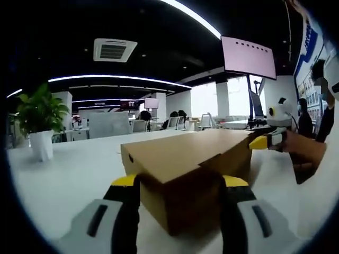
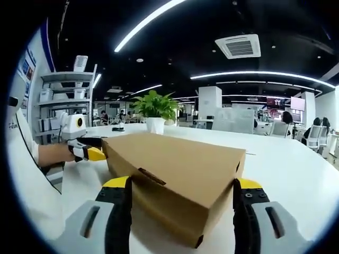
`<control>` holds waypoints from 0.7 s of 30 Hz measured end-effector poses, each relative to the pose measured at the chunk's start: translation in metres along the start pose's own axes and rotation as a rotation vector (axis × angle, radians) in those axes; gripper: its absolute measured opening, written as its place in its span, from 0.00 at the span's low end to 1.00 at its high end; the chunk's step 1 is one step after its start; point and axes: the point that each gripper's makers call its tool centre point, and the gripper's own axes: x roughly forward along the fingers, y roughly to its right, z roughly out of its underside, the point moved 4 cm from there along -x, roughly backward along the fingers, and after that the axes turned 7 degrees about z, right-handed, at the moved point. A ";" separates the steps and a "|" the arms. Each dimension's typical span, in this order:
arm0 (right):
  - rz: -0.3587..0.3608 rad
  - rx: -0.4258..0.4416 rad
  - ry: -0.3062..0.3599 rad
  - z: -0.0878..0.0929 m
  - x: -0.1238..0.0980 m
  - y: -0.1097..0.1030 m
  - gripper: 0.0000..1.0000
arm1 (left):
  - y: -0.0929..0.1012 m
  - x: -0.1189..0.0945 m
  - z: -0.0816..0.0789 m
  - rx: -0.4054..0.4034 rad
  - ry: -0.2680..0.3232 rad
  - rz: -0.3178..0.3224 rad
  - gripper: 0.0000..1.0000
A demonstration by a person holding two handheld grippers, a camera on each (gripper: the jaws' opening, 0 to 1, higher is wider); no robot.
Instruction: Operate the shoe box by opening the lid, removing the specified soft item, and placing it in the target area until the item is outside and the box remains undamaged.
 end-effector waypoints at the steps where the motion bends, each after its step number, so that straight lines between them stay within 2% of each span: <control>1: 0.002 0.000 0.000 0.000 0.000 0.000 0.79 | 0.000 0.000 0.000 0.001 0.002 -0.002 0.61; 6: 0.012 0.000 -0.020 -0.002 0.000 -0.001 0.78 | 0.001 0.000 0.000 0.000 0.004 -0.008 0.61; 9: 0.013 0.001 -0.011 -0.001 -0.002 -0.003 0.78 | 0.003 -0.002 0.002 0.003 0.018 -0.008 0.61; 21: 0.024 -0.003 -0.015 0.000 -0.006 -0.004 0.78 | 0.002 -0.004 0.001 0.007 0.013 0.005 0.61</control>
